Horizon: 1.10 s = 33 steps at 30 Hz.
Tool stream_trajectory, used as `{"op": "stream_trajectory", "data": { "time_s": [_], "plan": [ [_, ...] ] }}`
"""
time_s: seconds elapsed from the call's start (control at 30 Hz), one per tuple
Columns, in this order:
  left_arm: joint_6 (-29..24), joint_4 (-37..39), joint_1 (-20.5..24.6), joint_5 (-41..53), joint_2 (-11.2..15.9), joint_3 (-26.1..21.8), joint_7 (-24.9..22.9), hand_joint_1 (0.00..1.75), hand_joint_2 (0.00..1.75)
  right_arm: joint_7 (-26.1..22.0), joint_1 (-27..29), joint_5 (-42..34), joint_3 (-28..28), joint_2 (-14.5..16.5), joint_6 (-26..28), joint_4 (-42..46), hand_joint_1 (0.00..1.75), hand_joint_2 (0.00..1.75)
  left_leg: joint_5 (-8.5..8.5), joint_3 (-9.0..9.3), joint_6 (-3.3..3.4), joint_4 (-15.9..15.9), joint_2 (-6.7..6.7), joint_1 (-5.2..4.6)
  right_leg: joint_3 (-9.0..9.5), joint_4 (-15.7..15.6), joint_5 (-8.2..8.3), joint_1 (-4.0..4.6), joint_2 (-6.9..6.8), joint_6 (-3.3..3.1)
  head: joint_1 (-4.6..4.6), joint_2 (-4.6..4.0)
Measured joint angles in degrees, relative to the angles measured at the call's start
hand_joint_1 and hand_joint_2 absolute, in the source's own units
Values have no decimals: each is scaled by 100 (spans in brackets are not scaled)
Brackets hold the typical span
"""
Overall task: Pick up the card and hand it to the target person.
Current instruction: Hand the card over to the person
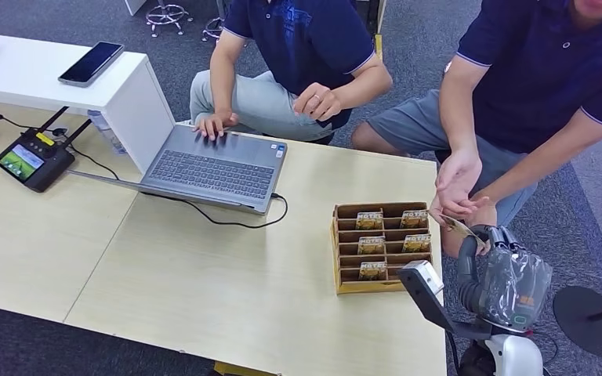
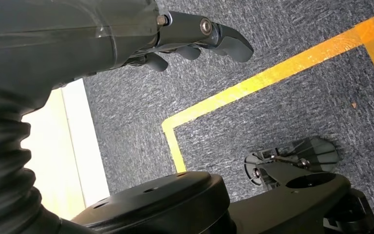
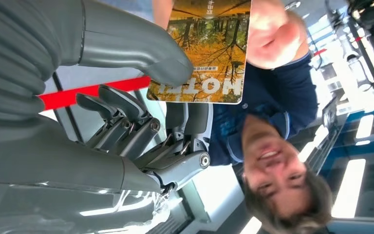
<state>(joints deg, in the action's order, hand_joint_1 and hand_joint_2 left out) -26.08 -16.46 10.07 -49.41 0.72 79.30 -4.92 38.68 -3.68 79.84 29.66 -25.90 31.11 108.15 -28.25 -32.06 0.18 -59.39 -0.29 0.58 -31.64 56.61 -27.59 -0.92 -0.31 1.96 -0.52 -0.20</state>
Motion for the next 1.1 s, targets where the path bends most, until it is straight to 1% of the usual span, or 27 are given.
{"op": "stream_trajectory", "data": {
  "time_s": [0.57,0.6,0.7,0.73,0.8,0.87,0.93,1.0,1.1],
  "plan": [
    [21,0,11,5,0,10,-30,0,175,-74,-124,-178,63,64,44,-63,175,175,0,-3,0,0,0,0,0,0,0,0,-2,0,-1,0],
    [25,0,15,7,-1,14,-34,0,131,-100,-141,-212,69,68,47,-79,175,175,0,-3,0,0,-1,0,-1,0,0,0,-1,0,-1,0],
    [33,0,29,13,-8,44,-56,0,131,-175,-211,-302,116,94,84,-171,175,175,0,-3,0,0,-1,0,-1,0,0,0,-2,0,-1,0],
    [34,0,34,16,-10,52,-62,0,175,-192,-231,-315,139,108,97,-203,175,175,0,-4,0,0,-1,0,-1,1,0,0,-4,0,-1,0],
    [35,0,47,45,-13,61,-78,0,175,-212,-267,-324,182,134,113,-254,175,175,0,-6,0,0,-3,0,-2,1,-1,0,-6,0,-1,0],
    [34,0,60,90,-13,80,-101,0,87,-217,-296,-319,213,154,123,-297,172,175,0,-6,0,0,-3,1,-2,1,-1,0,-6,-1,-1,0],
    [36,0,53,103,-13,95,-115,0,0,-215,-307,-296,230,165,129,-334,87,175,-1,-7,0,0,-3,0,-4,1,-2,0,-6,-1,-1,0],
    [39,0,27,91,-13,98,-114,0,0,-209,-307,-263,251,170,132,-369,2,175,-1,-9,0,0,-3,0,-6,1,-2,0,-5,-2,-1,0],
    [48,0,-3,78,-13,98,-108,0,0,-192,-305,-241,299,178,139,-413,0,175,-1,-10,0,0,-3,0,-8,0,-3,0,-5,-2,-1,0]
  ]
}}
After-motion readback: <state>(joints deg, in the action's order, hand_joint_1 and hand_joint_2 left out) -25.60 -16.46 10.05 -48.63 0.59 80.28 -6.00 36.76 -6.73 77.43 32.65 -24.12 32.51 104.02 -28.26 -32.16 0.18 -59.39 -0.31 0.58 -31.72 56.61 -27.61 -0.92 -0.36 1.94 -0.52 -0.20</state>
